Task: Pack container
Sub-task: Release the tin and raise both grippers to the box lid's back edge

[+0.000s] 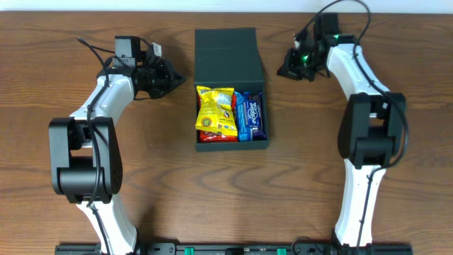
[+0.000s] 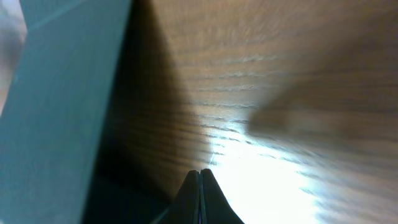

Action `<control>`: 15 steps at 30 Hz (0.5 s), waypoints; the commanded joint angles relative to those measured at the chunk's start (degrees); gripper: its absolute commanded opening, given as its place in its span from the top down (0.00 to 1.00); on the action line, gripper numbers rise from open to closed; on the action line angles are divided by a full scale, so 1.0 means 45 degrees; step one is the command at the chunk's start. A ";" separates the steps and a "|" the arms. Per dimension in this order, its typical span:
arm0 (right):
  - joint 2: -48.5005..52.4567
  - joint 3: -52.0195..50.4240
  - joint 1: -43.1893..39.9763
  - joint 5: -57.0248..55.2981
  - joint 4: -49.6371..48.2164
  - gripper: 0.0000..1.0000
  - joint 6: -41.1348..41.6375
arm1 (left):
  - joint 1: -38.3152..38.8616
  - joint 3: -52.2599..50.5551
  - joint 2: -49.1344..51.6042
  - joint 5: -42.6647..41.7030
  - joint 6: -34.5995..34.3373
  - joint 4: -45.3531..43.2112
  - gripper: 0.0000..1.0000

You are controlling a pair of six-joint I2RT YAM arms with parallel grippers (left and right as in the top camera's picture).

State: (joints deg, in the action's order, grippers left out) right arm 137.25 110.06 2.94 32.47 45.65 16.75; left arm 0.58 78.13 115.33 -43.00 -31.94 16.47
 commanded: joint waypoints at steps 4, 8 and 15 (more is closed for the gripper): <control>0.0874 -0.0068 0.0112 0.2574 -0.0753 0.99 -0.0262 | 0.0024 0.0141 0.0180 0.0452 -0.0729 -0.0010 0.94; 0.1044 -0.0068 0.0306 0.3031 -0.1511 0.99 -0.0248 | 0.0034 0.0141 0.0180 0.0665 -0.0908 -0.0019 0.94; 0.1379 -0.0068 0.0695 0.3220 -0.1812 0.98 0.0544 | 0.0034 0.0141 0.0180 0.1224 -0.0967 0.0073 0.94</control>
State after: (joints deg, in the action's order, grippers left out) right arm 141.21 109.97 5.10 44.99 37.60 17.37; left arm 0.67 78.15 115.33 -40.05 -35.79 16.49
